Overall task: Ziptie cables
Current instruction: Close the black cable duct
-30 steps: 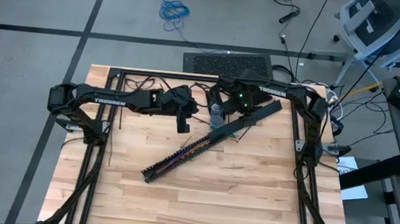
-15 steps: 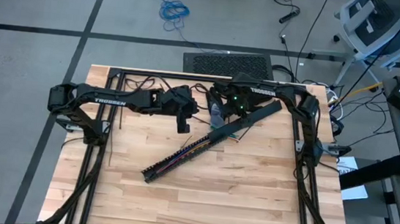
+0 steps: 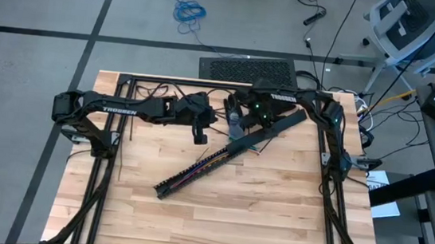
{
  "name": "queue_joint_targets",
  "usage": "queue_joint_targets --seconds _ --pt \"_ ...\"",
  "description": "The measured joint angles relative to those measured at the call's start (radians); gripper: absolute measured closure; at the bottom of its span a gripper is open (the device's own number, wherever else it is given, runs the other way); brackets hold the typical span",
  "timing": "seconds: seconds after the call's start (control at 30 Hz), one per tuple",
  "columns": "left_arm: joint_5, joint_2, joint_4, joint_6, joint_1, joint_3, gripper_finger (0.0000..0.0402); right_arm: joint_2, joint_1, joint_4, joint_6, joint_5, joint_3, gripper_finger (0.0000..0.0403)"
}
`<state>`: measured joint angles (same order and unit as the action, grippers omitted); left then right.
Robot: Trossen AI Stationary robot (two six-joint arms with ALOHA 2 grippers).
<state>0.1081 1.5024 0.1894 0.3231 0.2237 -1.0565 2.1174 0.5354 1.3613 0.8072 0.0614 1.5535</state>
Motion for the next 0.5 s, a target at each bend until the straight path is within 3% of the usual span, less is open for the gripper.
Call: queue_joint_targets --seconds 0.13,0.3,0.4,0.5 --pt "0.0 0.0 0.0 0.0 0.0 0.0 0.0402 0.0 -0.009 0.054 -0.02 0.045 -0.028 0.0238" --pt "0.0 0.0 0.003 -0.001 -0.001 0.0 0.0401 0.001 -0.043 0.083 -0.074 0.055 -0.033 0.0326" --pt "0.0 0.0 0.006 -0.001 -0.001 0.0 0.0401 0.0 -0.062 0.121 -0.102 0.144 -0.033 0.0378" --pt "0.0 0.0 0.017 -0.001 -0.001 0.0 0.0401 -0.001 -0.093 0.124 -0.151 0.204 -0.032 0.0381"
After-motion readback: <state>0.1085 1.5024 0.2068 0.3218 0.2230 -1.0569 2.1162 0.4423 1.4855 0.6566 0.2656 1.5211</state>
